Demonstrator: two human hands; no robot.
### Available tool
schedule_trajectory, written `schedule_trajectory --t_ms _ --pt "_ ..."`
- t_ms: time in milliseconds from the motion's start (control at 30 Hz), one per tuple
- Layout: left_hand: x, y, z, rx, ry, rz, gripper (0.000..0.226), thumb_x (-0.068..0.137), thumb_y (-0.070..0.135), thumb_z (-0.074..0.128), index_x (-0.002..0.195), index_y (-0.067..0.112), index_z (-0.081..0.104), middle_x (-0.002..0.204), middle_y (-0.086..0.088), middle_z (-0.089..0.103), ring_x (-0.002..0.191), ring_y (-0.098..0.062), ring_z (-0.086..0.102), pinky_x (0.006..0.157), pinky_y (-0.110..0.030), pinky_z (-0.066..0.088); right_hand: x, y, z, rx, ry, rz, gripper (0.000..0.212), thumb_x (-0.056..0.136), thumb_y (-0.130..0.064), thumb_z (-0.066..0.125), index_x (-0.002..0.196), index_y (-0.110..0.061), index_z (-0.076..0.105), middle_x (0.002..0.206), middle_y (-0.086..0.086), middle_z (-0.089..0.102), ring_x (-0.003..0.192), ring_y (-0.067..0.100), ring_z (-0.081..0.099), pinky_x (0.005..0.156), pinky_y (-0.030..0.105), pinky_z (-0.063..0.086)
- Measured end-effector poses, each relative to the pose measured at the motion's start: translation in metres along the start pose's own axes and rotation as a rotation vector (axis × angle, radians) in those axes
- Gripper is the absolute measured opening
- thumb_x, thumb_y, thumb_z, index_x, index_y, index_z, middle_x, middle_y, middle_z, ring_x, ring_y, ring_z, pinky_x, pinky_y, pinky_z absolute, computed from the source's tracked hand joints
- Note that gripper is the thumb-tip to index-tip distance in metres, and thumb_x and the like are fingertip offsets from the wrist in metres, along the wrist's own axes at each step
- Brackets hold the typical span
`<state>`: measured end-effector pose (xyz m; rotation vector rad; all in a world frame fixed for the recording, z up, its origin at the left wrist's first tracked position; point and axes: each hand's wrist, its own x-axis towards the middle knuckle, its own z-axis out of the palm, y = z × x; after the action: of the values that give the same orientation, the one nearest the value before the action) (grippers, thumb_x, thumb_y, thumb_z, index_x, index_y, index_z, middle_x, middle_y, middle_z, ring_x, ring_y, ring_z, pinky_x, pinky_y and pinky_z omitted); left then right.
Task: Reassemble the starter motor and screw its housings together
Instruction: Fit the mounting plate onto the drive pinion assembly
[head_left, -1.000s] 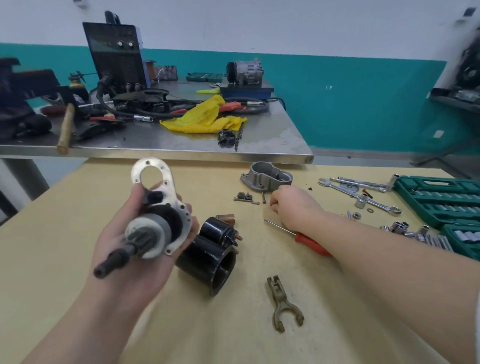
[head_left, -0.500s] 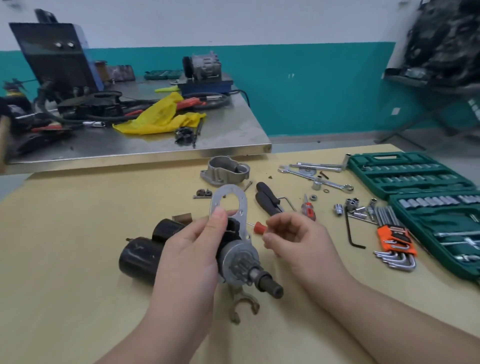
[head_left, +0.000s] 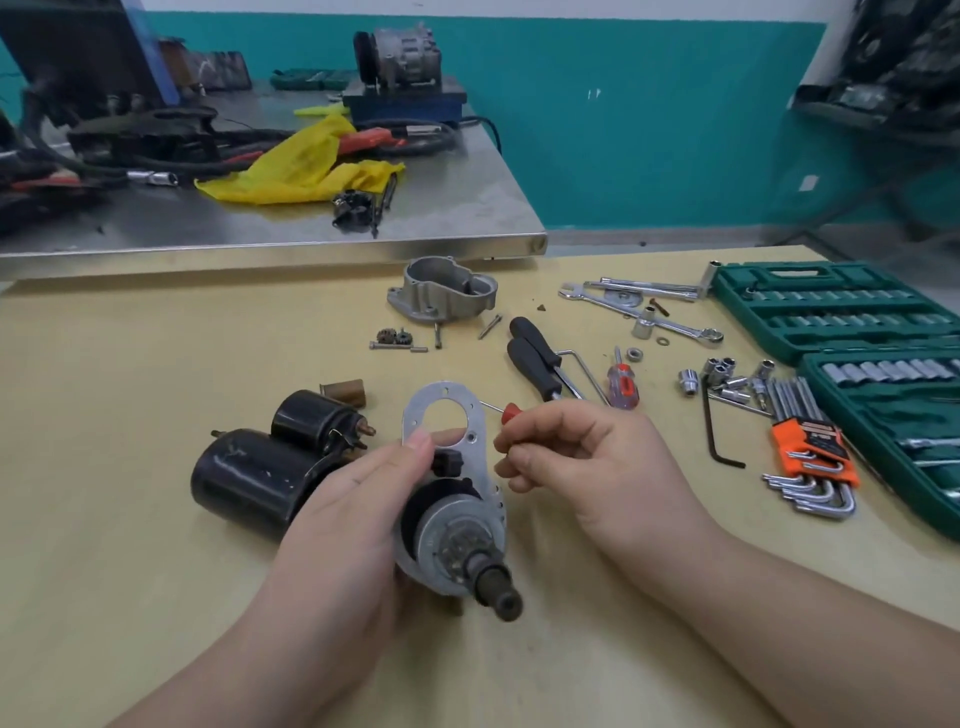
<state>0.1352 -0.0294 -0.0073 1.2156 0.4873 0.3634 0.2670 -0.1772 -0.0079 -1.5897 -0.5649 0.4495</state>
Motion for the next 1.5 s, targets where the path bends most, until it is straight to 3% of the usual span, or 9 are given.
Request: schedule_trajectory --t_ms 67,133,233,367,567,667,900,1167,1500 --pt "0.004 -0.001 -0.002 0.002 -0.032 0.013 0.040 0.089 0.045 0.062 0.109 0.019 0.085 0.107 -0.016 0.083 0.091 -0.023 0.082 0.068 -0.024 0.062 -0.001 -0.001 0.001 0.034 -0.016 -0.008 0.027 0.094 0.005 0.074 0.089 -0.021 0.081 0.085 0.008 0.080 0.075 0.026 0.078 0.071 0.027 0.061" --pt "0.007 -0.001 -0.003 -0.037 -0.062 0.003 0.040 0.091 0.044 0.061 0.109 0.017 0.085 0.106 -0.013 0.083 0.088 -0.018 0.081 0.064 -0.021 0.060 -0.003 0.000 0.003 0.031 -0.013 -0.019 0.021 0.093 0.000 0.077 0.088 -0.020 0.081 0.076 0.008 0.078 0.067 0.022 0.075 0.066 0.027 0.059" --pt "0.013 -0.003 -0.004 -0.030 -0.046 0.051 0.041 0.095 0.044 0.058 0.114 0.015 0.080 0.105 -0.001 0.083 0.091 -0.012 0.080 0.069 -0.022 0.062 -0.004 0.000 0.003 -0.002 0.015 -0.054 0.020 0.094 -0.004 0.077 0.087 -0.022 0.081 0.071 0.007 0.076 0.060 0.016 0.070 0.062 0.024 0.056" --pt "0.011 -0.004 -0.001 -0.160 -0.038 -0.011 0.039 0.090 0.044 0.063 0.112 0.019 0.084 0.112 -0.023 0.080 0.096 -0.033 0.080 0.078 -0.043 0.062 -0.005 0.001 0.003 -0.009 0.033 -0.091 0.022 0.098 0.002 0.070 0.090 -0.016 0.079 0.077 0.005 0.076 0.062 0.011 0.067 0.063 0.021 0.054" --pt "0.003 -0.008 -0.003 -0.234 -0.066 -0.031 0.040 0.093 0.046 0.069 0.117 0.016 0.082 0.116 -0.028 0.078 0.103 -0.040 0.079 0.083 -0.042 0.066 -0.008 -0.004 0.001 -0.040 0.066 -0.140 0.028 0.096 -0.004 0.074 0.088 -0.030 0.079 0.069 -0.011 0.069 0.062 0.008 0.060 0.062 0.017 0.050" --pt "0.003 -0.009 -0.002 -0.201 -0.076 -0.010 0.046 0.084 0.050 0.073 0.116 0.019 0.082 0.116 -0.024 0.079 0.104 -0.035 0.079 0.082 -0.037 0.065 -0.012 -0.007 0.001 -0.020 0.039 -0.168 0.030 0.096 -0.001 0.073 0.088 -0.029 0.079 0.071 -0.009 0.069 0.064 0.009 0.062 0.064 0.018 0.053" --pt "0.003 -0.012 0.000 -0.118 -0.143 0.020 0.039 0.096 0.046 0.064 0.120 0.021 0.082 0.118 -0.017 0.080 0.104 -0.028 0.080 0.079 -0.028 0.062 -0.019 -0.012 0.006 0.063 -0.009 -0.192 0.027 0.089 0.006 0.077 0.088 -0.021 0.081 0.073 -0.007 0.074 0.065 0.002 0.064 0.064 0.016 0.052" --pt "-0.001 -0.014 -0.001 -0.032 -0.204 0.058 0.064 0.079 0.069 0.081 0.124 0.023 0.081 0.120 -0.016 0.080 0.109 -0.030 0.077 0.094 -0.042 0.059 -0.018 -0.008 0.005 0.012 -0.031 -0.231 0.024 0.092 0.002 0.076 0.084 -0.020 0.080 0.077 -0.013 0.071 0.070 0.000 0.064 0.066 0.010 0.048" --pt "-0.003 -0.015 -0.003 -0.002 -0.205 0.055 0.047 0.091 0.052 0.070 0.127 0.023 0.080 0.126 -0.013 0.078 0.123 -0.034 0.073 0.110 -0.053 0.050 -0.018 -0.003 0.008 0.036 -0.009 -0.184 0.006 0.085 -0.024 0.078 0.090 -0.024 0.075 0.086 0.000 0.076 0.074 0.007 0.063 0.067 0.020 0.050"
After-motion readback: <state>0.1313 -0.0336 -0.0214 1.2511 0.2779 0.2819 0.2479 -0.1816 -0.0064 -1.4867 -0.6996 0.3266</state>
